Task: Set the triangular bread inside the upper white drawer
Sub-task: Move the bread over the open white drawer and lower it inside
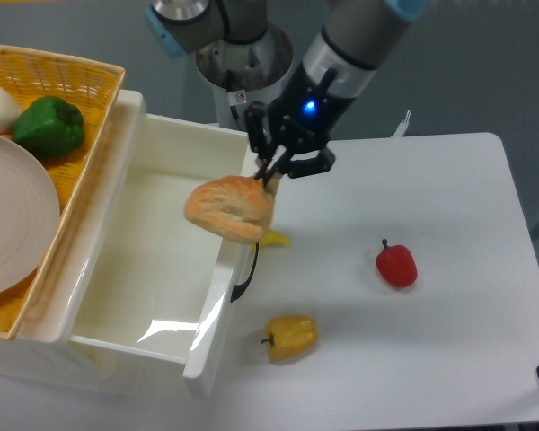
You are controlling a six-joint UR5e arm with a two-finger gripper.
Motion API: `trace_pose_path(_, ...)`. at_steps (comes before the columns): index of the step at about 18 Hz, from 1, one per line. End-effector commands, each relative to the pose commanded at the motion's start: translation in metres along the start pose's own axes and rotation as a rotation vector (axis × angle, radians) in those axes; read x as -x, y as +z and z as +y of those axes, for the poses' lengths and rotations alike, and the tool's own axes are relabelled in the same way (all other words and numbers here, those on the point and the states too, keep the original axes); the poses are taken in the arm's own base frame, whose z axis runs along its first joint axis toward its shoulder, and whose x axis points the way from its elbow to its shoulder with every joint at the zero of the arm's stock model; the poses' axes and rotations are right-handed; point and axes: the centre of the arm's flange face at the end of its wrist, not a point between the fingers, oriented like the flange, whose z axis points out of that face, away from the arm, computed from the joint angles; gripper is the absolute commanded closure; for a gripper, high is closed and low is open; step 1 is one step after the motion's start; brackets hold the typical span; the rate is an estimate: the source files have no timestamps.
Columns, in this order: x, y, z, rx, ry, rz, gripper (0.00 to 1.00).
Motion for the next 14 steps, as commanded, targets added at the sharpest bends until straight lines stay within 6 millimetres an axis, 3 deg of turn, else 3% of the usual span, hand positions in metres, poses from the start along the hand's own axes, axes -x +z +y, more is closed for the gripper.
trace_pose_path(5,-0.009,0.02,-0.013,-0.021,0.016,0.039,0.97)
trace_pose_path(14,-0.018,0.049,-0.02,-0.028,0.013,0.03,0.92)
